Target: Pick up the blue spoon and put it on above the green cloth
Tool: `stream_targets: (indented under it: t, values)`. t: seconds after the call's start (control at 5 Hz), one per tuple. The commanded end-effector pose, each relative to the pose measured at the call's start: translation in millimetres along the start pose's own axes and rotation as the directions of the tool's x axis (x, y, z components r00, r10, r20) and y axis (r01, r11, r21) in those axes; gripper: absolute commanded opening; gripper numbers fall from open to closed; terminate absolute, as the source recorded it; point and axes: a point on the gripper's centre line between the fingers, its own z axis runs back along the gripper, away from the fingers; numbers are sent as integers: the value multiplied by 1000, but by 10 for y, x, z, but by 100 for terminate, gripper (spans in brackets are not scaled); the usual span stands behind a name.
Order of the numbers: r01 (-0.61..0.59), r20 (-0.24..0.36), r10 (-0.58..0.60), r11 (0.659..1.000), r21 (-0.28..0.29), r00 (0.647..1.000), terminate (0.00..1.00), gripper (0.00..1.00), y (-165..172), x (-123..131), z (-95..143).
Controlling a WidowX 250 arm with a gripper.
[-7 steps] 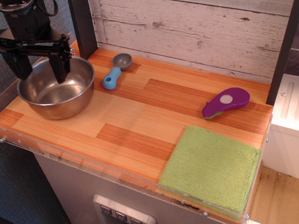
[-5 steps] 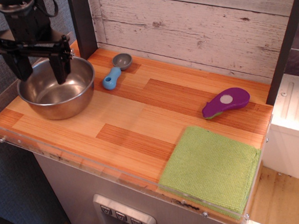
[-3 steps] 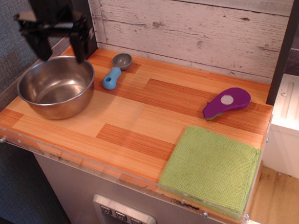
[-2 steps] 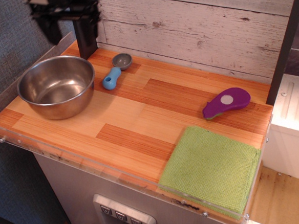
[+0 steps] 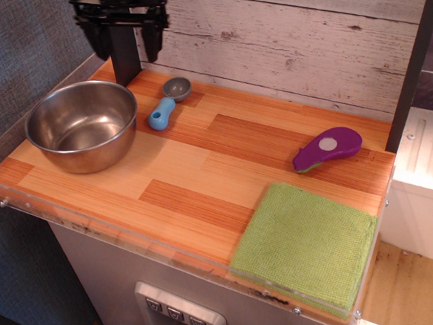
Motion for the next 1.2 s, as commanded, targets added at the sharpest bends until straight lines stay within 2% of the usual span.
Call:
stream_targets:
  t: [0.0,0.4,1.0]
  values:
    - [29,45,-29,1000,6,999,0,100,-252,216,-10]
    - [51,-2,-51,998,23,999,0,100,-359,164,-247]
    - [57,-45,-54,996,73,997,0,100,-301,110,-534]
